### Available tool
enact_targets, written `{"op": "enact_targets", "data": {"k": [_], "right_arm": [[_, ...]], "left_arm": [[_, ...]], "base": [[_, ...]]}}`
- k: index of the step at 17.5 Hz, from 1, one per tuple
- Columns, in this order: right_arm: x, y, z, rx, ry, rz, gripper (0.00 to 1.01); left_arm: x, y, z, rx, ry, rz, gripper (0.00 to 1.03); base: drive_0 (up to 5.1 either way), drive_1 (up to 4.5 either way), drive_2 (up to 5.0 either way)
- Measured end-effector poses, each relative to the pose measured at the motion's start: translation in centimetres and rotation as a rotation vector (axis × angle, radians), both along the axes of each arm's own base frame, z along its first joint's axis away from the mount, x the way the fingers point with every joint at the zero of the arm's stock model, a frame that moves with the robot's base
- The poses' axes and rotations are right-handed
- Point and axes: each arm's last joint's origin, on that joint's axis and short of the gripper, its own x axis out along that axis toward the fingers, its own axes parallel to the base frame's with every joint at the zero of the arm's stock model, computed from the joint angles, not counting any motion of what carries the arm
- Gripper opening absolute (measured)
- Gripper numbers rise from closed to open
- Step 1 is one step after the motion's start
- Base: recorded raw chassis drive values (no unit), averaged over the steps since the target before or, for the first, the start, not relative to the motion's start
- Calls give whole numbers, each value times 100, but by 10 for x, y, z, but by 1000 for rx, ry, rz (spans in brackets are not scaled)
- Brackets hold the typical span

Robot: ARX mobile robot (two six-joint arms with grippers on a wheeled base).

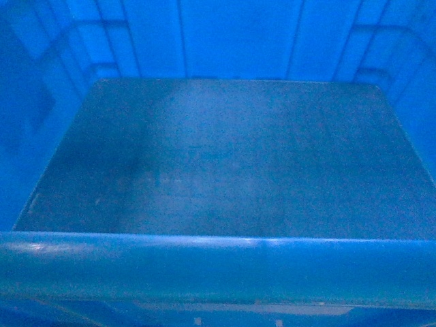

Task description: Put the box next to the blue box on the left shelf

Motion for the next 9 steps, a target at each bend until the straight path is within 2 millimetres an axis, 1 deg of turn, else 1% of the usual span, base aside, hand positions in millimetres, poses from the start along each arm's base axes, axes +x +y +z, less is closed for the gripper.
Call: {"op": "enact_targets", "data": {"k": [9], "right_arm": [[0, 0, 0, 0, 0, 0, 10]], "left_arm": [[0, 0, 0, -1, -1, -1, 14]], "base": [[-160, -160, -160]]}}
